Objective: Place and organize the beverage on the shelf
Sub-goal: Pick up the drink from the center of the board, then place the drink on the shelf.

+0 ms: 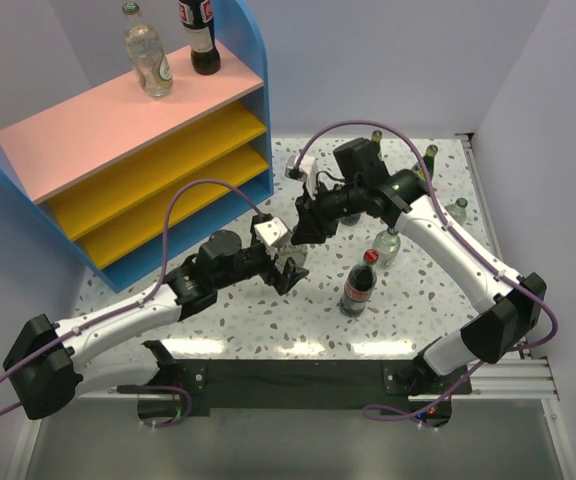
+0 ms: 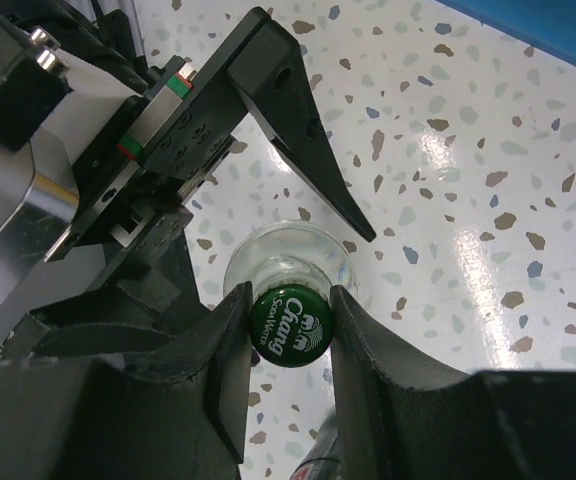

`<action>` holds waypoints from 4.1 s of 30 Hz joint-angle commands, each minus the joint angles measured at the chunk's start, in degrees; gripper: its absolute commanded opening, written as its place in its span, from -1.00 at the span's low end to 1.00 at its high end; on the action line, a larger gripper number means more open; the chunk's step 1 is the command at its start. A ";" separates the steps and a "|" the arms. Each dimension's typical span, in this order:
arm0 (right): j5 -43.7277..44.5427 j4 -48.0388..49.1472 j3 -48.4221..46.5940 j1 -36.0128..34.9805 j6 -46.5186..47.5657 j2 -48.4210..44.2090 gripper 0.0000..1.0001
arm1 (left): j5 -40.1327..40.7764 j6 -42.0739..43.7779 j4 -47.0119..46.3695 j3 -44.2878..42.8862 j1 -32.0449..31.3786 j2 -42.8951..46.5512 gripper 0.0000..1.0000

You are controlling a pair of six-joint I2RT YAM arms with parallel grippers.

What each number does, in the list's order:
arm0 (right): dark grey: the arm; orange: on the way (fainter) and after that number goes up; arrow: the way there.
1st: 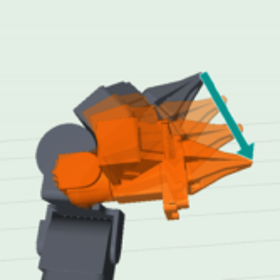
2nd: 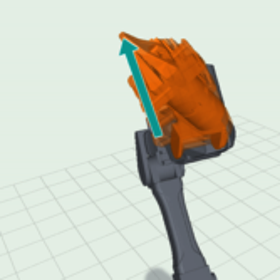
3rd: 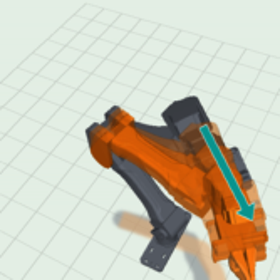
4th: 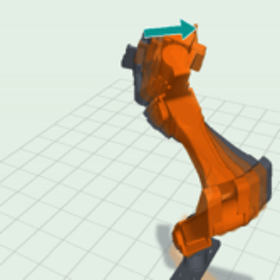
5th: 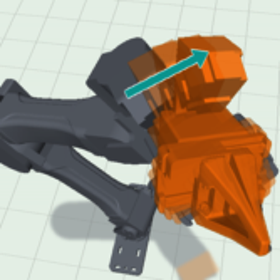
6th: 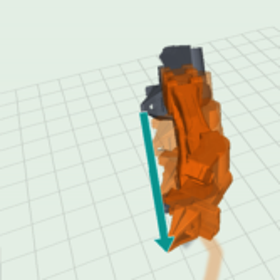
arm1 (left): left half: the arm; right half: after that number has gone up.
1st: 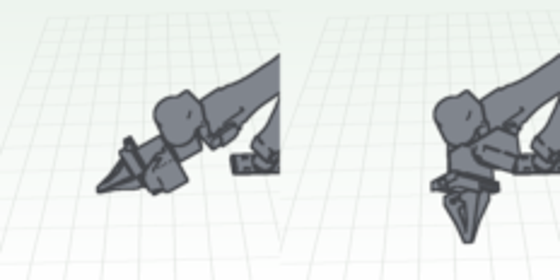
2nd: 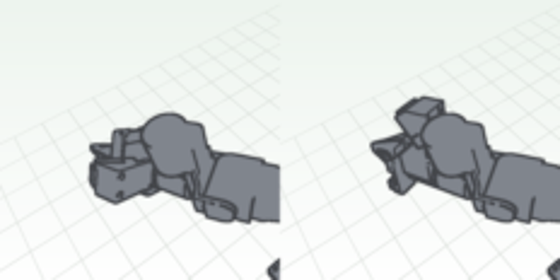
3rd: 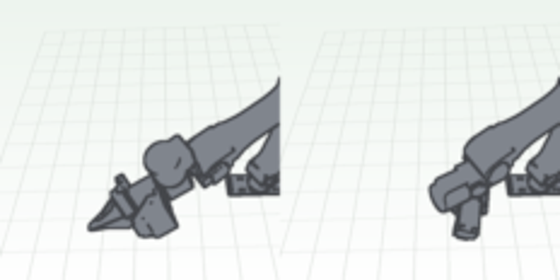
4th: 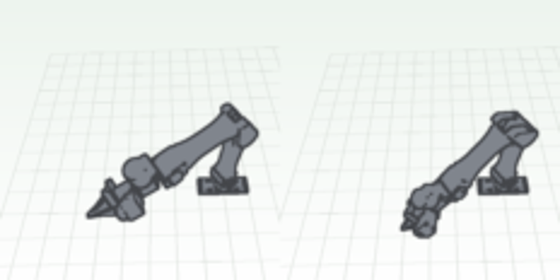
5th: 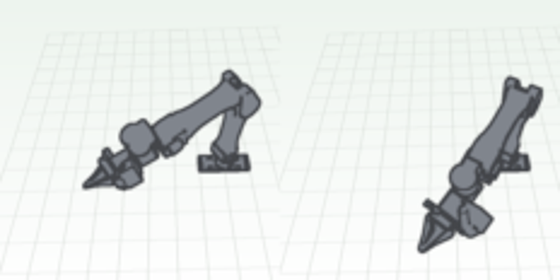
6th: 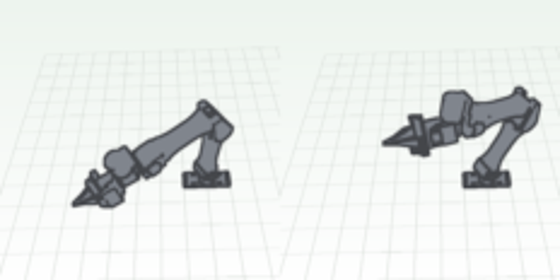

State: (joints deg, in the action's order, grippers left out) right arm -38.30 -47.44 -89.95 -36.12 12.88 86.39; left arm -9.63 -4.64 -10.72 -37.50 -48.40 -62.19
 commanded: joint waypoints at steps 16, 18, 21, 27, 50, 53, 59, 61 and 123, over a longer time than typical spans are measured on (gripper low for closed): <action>-4.41 6.66 -0.93 0.87 -2.25 -4.91 -1.00 | 7.34 0.70 1.76 -8.47 -3.10 -3.73 -0.85; -4.76 6.92 -0.75 0.87 -2.42 -5.35 -1.00 | 8.83 -0.27 2.10 -8.47 -3.19 -3.11 -1.00; -5.29 7.45 -0.75 0.87 -3.13 -6.14 -0.82 | 10.85 -2.03 2.28 -7.95 -3.19 -1.53 -1.00; -7.31 8.59 0.13 0.79 -4.27 -7.72 -0.25 | 11.91 -4.85 0.35 -5.75 -3.19 1.28 -1.00; -8.10 7.71 -0.93 14.67 -4.97 -14.31 0.53 | 23.95 -2.39 8.78 -12.23 -3.10 14.73 -1.00; -8.19 8.41 0.56 17.39 -6.20 -15.19 0.53 | 27.46 -0.19 13.87 -20.14 -3.10 13.24 -1.00; -8.28 8.68 2.15 20.12 -6.82 -15.90 0.53 | 32.56 4.29 20.91 -37.10 -2.75 7.10 -1.00; -8.36 8.77 2.41 20.30 -6.91 -15.81 0.53 | 32.74 5.95 23.46 -43.34 -1.44 3.94 -1.00; -9.51 8.86 4.08 21.09 -8.49 -15.37 0.54 | 24.13 0.42 35.07 -89.24 35.22 -27.01 -1.00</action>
State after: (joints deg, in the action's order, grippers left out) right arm -46.13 -40.40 -85.84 -15.31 5.26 71.24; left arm 14.96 -3.92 35.51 -125.16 -13.87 -91.42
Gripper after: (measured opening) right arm 0.765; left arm 0.712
